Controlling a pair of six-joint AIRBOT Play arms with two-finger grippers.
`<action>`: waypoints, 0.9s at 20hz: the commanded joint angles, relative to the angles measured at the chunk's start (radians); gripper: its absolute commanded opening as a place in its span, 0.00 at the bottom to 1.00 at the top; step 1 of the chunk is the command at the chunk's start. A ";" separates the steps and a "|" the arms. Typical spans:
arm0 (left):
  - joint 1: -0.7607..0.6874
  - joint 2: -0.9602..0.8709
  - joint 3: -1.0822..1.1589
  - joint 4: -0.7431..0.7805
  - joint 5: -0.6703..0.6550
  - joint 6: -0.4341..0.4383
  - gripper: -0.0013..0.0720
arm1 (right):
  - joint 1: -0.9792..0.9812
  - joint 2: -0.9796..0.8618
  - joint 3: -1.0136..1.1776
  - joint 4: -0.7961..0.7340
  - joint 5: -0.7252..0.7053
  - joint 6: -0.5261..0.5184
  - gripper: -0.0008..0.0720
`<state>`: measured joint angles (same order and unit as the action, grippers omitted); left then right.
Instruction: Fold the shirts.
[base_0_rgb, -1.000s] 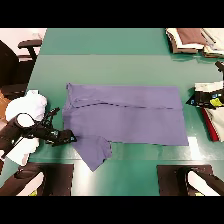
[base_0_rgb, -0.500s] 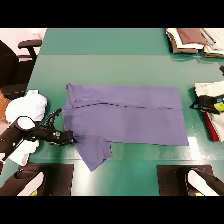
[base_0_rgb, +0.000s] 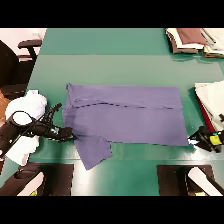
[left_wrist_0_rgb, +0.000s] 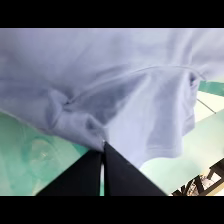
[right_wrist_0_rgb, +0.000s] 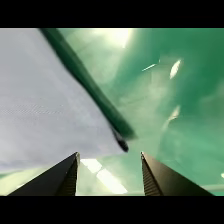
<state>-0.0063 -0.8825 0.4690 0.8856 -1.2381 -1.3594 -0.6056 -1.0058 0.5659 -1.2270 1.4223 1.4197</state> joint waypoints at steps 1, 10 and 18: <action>0.000 0.001 0.012 0.001 -0.003 0.003 0.05 | -0.016 -0.060 -0.093 0.104 -0.079 -0.016 0.62; 0.000 0.088 0.070 0.111 -0.130 -0.018 0.05 | 0.232 -0.006 0.035 -0.040 0.004 -0.015 0.03; 0.000 0.228 0.179 0.138 -0.194 -0.076 0.05 | 0.247 0.219 0.194 -0.122 0.121 0.017 0.03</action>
<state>-0.0067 -0.6716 0.5968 1.0050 -1.4696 -1.4281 -0.3641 -0.8238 0.6899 -1.3281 1.5265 1.4197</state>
